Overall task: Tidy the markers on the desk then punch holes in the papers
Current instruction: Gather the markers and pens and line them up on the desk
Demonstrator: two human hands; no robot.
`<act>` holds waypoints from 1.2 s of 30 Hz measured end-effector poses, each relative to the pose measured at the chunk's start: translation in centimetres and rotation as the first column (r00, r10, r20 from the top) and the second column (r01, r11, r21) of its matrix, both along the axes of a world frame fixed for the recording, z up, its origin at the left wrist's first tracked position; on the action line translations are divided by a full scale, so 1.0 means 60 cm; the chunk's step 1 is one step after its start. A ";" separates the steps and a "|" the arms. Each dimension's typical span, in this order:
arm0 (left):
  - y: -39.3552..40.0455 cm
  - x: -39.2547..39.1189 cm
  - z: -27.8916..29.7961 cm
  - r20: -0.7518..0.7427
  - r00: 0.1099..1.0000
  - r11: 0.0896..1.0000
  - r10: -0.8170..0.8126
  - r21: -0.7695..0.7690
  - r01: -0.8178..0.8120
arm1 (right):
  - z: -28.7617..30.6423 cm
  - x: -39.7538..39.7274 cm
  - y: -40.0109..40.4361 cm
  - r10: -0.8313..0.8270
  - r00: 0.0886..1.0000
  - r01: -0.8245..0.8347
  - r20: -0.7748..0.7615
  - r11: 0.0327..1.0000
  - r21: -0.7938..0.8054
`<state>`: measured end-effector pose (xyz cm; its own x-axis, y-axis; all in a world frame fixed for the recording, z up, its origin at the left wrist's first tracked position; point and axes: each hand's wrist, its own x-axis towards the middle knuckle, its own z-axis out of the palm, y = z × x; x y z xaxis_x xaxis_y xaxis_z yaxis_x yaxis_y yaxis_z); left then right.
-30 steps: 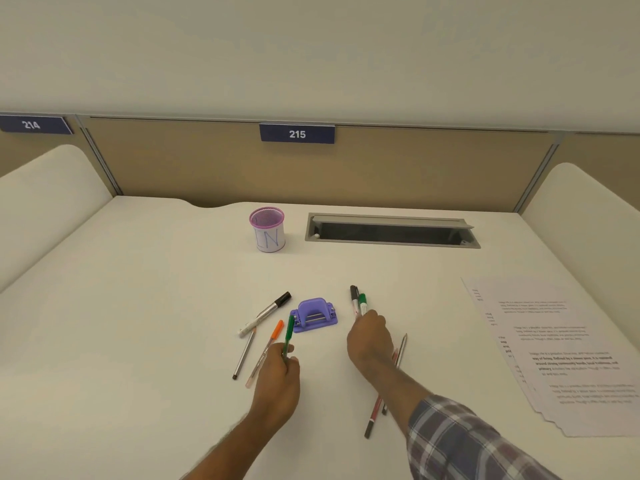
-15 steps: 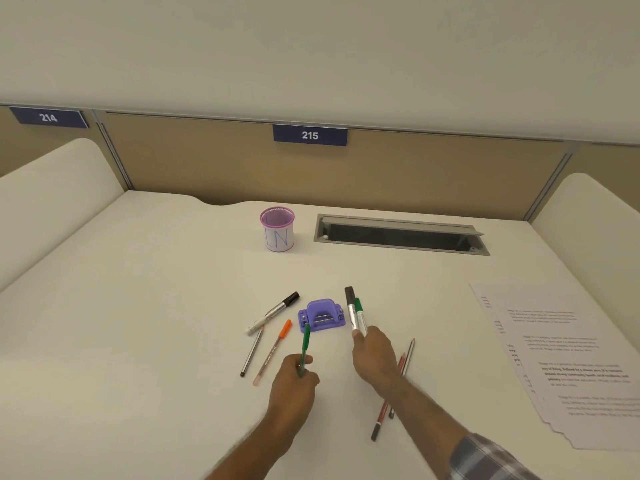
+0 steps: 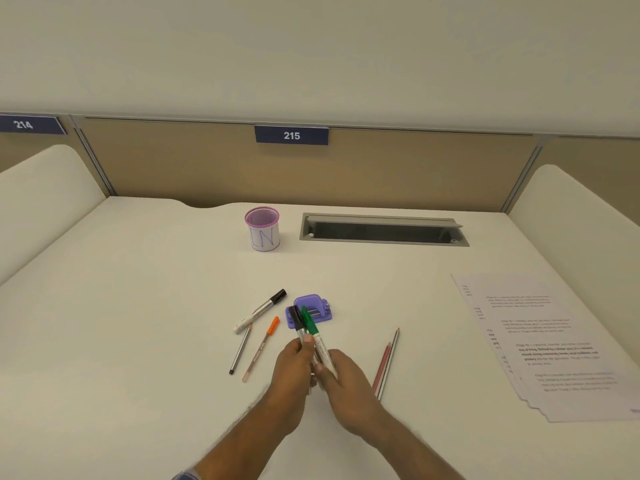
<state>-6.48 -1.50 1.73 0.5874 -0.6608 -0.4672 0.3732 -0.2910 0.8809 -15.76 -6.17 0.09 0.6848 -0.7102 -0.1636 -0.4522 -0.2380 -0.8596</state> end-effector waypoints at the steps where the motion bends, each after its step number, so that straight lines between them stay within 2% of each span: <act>1: 0.001 0.002 0.000 0.009 1.000 1.000 -0.001 0.005 0.001 | -0.002 -0.005 0.000 -0.024 0.999 0.024 0.025 0.999 -0.021; 4: 0.003 0.006 0.002 0.015 1.000 1.000 0.023 0.006 -0.023 | 0.005 -0.021 -0.005 -0.138 0.985 0.142 0.102 0.989 -0.033; 7: -0.001 0.005 0.000 -0.029 0.999 1.000 0.025 -0.003 -0.025 | 0.012 -0.024 -0.010 -0.182 0.968 0.186 0.173 0.982 -0.010; 11: 0.003 -0.013 0.004 -0.044 0.999 1.000 -0.019 -0.007 0.019 | 0.011 -0.016 0.000 -0.153 0.971 0.159 0.181 0.987 -0.018; 15: 0.011 -0.025 0.010 -0.166 0.986 0.997 -0.032 -0.082 0.018 | 0.002 -0.005 0.027 -0.062 0.986 0.073 0.154 0.995 -0.068; 19: 0.014 -0.014 0.003 -0.004 0.995 0.995 -0.097 -0.013 0.097 | 0.003 -0.008 0.035 0.011 0.992 -0.006 0.123 0.999 -0.043; 23: 0.018 -0.003 0.003 0.021 0.988 0.988 -0.154 0.007 0.154 | 0.005 -0.017 0.029 0.065 0.994 -0.064 0.090 0.998 -0.014; 25: 0.019 0.002 0.000 0.004 0.993 0.993 -0.119 -0.010 0.119 | 0.002 -0.022 0.018 -0.002 0.997 0.003 0.076 1.000 -0.022; 27: 0.022 0.008 -0.007 -0.059 0.996 0.997 -0.067 -0.049 0.064 | -0.011 -0.033 -0.001 -0.150 0.983 0.158 0.104 0.985 -0.069; 30: 0.027 0.016 -0.015 -0.094 0.994 0.997 -0.052 -0.069 0.046 | -0.032 -0.051 -0.033 -0.373 0.924 0.382 0.091 0.913 -0.143; 33: 0.028 0.020 -0.020 -0.097 0.995 0.999 -0.026 -0.049 0.022 | -0.039 -0.069 -0.059 -0.525 0.850 0.501 -0.051 0.834 -0.230; 36: 0.029 0.020 -0.026 -0.089 0.996 0.999 -0.024 -0.044 0.021 | -0.036 -0.079 -0.070 -0.565 0.785 0.495 -0.253 0.818 -0.293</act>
